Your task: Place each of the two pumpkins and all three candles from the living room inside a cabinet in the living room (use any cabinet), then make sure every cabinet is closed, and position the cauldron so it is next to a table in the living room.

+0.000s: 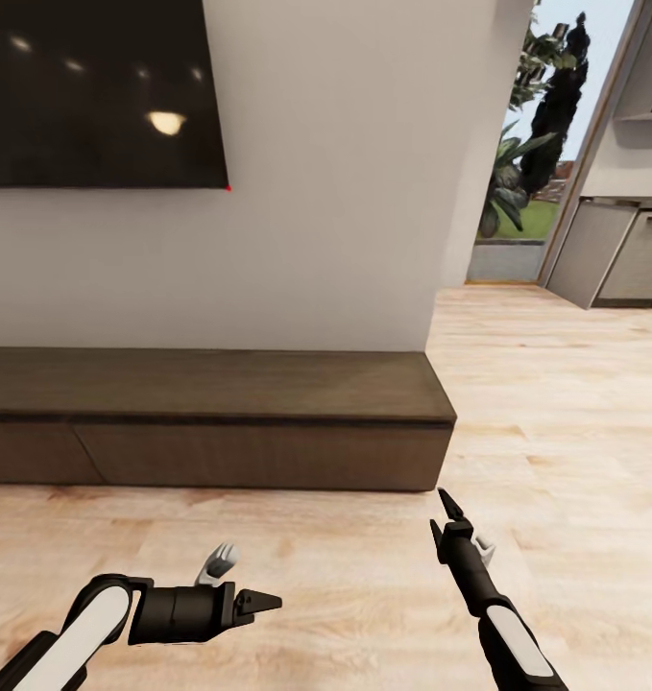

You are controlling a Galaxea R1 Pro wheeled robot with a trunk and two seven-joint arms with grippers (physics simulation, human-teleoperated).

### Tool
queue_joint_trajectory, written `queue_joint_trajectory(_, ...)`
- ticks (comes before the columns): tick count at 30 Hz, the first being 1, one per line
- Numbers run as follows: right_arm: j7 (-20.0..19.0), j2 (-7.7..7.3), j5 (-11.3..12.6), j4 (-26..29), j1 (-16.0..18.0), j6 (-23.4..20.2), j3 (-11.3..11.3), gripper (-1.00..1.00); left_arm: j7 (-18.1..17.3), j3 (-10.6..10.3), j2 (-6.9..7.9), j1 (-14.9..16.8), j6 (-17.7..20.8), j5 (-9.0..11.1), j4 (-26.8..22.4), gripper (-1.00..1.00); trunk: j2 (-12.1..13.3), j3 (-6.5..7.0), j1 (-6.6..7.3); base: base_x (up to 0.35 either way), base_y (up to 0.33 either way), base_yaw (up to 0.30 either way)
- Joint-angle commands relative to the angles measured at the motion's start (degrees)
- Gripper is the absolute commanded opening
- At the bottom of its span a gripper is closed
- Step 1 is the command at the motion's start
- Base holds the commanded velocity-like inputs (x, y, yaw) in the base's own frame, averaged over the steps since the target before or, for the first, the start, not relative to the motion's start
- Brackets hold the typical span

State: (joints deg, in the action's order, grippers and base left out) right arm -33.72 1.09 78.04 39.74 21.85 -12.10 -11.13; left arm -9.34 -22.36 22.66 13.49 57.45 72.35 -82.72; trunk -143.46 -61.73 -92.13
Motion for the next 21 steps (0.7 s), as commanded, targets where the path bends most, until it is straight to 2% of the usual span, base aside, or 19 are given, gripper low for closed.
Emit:
queue_joint_trajectory(1,-0.1,0.05,0.5,0.0,0.0,-0.6,-0.2,1.0,-0.6,-0.1,0.03,0.0,0.0,-0.5,0.0,1.0,0.0,-0.05,-0.01,0.246,0.0,0.0)
queue_joint_trajectory(9,-0.1,0.05,0.5,-0.1,0.0,-0.6,-0.2,1.0,-0.6,-0.1,0.03,0.0,0.0,-0.5,0.0,1.0,0.0,-0.05,-0.01,0.105,0.0,0.0)
queue_joint_trajectory(21,-0.1,0.05,0.4,-0.1,0.0,-0.5,-0.2,1.0,-0.6,-0.1,0.01,0.0,0.0,-0.5,0.0,1.0,0.0,-0.05,-0.01,0.175,0.0,0.0)
